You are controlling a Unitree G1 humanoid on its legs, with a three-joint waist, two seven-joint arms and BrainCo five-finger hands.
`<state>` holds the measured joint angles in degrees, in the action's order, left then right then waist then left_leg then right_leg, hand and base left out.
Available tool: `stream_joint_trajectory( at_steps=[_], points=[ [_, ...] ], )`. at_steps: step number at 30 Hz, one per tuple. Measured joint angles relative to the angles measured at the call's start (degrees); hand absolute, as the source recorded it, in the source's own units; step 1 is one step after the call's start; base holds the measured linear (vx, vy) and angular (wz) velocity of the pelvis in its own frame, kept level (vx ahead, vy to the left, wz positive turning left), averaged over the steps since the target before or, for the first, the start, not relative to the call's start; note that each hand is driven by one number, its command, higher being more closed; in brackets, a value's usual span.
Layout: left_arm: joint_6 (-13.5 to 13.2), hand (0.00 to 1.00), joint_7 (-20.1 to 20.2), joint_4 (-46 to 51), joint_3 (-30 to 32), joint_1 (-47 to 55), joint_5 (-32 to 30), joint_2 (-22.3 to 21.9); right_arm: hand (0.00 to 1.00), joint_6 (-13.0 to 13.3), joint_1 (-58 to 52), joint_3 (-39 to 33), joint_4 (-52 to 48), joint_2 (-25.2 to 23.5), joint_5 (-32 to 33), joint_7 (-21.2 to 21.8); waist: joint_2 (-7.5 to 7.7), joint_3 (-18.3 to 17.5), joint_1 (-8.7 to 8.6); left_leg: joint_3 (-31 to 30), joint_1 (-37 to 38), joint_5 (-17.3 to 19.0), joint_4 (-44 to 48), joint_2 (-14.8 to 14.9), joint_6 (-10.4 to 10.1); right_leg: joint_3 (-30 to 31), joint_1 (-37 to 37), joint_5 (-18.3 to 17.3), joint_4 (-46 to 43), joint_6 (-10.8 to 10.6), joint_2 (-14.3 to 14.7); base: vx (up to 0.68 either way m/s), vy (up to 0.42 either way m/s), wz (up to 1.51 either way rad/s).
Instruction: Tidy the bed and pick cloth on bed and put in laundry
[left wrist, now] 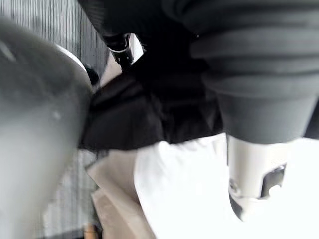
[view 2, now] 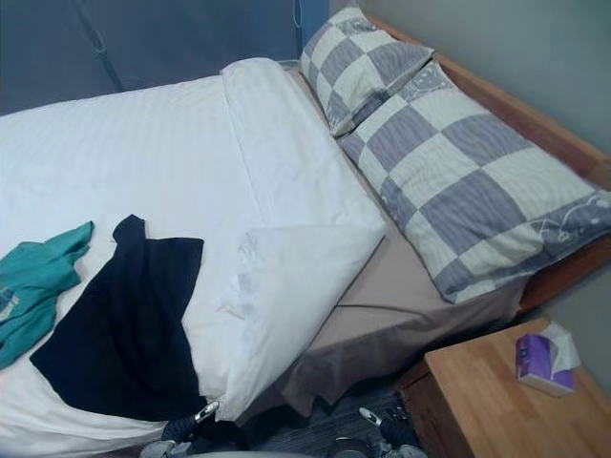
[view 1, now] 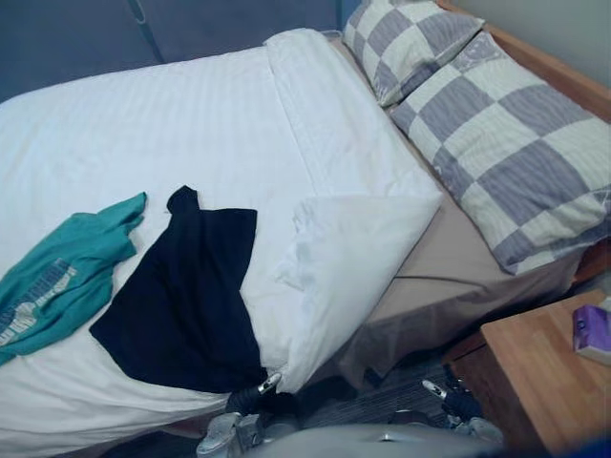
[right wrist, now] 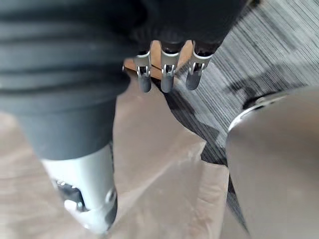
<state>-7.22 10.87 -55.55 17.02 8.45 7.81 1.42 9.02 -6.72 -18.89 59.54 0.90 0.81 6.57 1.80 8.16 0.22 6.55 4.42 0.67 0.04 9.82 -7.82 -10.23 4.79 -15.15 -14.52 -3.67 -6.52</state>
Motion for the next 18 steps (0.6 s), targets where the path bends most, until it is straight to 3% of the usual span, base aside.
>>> stream_joint_trajectory(
  at_steps=[3, 7, 9, 11, 12, 13, 14, 15, 17, 18],
  points=[
    [0.0, 0.0, -2.6, 0.3, 1.8, -0.4, 0.2, 0.2, 0.0, -1.2, 0.2, -0.3, 0.7, -0.7, -0.2, 0.1, 1.21, 0.0, 0.13, 2.4, -3.8, -1.8, 2.0, -0.1, 1.0, -3.8, -0.1, 0.7, 1.7, 0.4, -0.2, 0.03, 0.022, 0.63],
    [0.3, 0.0, -7.8, 0.2, 2.3, -0.7, -0.7, 0.3, 0.0, -1.1, 0.4, -0.8, 1.1, -0.4, 0.1, 0.5, 1.17, 0.2, -0.03, 4.8, -5.4, -3.6, 3.2, -1.6, 1.7, -6.9, 0.1, 0.9, 2.6, 1.2, -1.5, -0.04, 0.108, 0.39],
    [1.0, 0.0, -9.6, 0.1, 2.3, -1.6, -2.2, -0.8, 0.0, -1.1, 0.5, -2.3, 1.0, 0.8, 0.3, 0.6, -0.35, 1.7, -0.1, 11.0, -7.8, 7.9, 22.3, -0.4, 4.4, -7.7, 0.9, 0.9, 1.8, 1.2, -3.0, 0.09, 0.203, -0.08],
    [1.8, 0.0, -9.7, -0.6, 1.9, -1.6, -4.7, -0.9, 0.0, -1.2, 0.2, -2.6, 0.8, 1.3, 1.0, 0.5, -1.77, 1.4, -1.58, 13.7, -7.4, 10.2, 25.2, -0.2, 4.8, -8.1, 1.1, 1.3, 1.8, 0.4, -3.5, -0.03, 0.171, 0.15],
    [2.0, 0.0, -9.5, -0.8, 1.1, -1.6, -5.2, -1.3, 0.0, -1.7, 0.2, -2.7, 0.6, 1.6, 1.6, 0.3, -2.47, 1.1, -2.4, 13.8, -7.1, 10.6, 21.8, -1.3, 4.9, -8.1, 0.5, 1.3, 1.9, -0.4, -3.2, -0.04, 0.16, 0.4],
    [2.1, 0.0, -9.3, -1.0, 0.6, -1.5, -5.5, -1.1, 0.0, -2.0, 0.0, -2.8, 0.6, 1.5, 2.2, 0.2, -2.6, 0.9, -2.66, 13.2, -6.4, 10.4, 18.5, -2.3, 5.2, -7.9, 0.1, 1.4, 2.3, -0.4, -3.2, -0.03, 0.151, 0.48],
    [2.2, 0.0, -8.8, -1.1, -0.3, -2.0, -6.4, -0.3, 0.0, -2.4, -0.1, -2.8, 0.7, 0.7, 3.4, -0.2, -0.73, 0.8, -2.86, 12.9, -4.3, 7.9, 10.7, -4.8, 5.8, -8.1, -0.5, 2.0, 2.9, -0.7, -3.9, 0.0, 0.079, 0.4],
    [2.0, 0.0, -8.6, -1.3, -0.8, -2.4, -7.0, 0.2, 0.0, -2.5, -0.2, -3.0, 0.9, -0.1, 3.8, -0.3, -0.13, 1.2, -2.9, 12.7, -3.1, 5.4, 7.0, -6.0, 5.8, -8.1, -0.3, 2.6, 3.1, -0.5, -4.4, -0.01, 0.066, 0.46],
    [1.4, 0.0, -8.1, -1.9, -3.7, -2.5, -8.1, 1.2, 0.0, -2.6, -1.1, -3.2, 1.0, -0.7, 7.1, -0.8, 0.53, 1.1, -3.07, 11.2, 1.8, -1.0, -4.9, -8.4, 6.1, -8.0, 0.0, 3.6, 3.3, -1.2, -4.6, -0.02, 0.033, 0.36],
    [1.2, 0.0, -7.8, -1.9, -4.3, -2.6, -9.0, 1.3, 0.0, -2.6, -1.1, -3.2, 1.0, -0.8, 7.5, -0.9, 0.52, 1.4, -3.09, 10.8, 2.5, -1.5, -6.1, -8.7, 6.1, -8.0, 0.1, 3.6, 3.0, -1.3, -4.6, -0.04, 0.03, 0.19]
  ],
)
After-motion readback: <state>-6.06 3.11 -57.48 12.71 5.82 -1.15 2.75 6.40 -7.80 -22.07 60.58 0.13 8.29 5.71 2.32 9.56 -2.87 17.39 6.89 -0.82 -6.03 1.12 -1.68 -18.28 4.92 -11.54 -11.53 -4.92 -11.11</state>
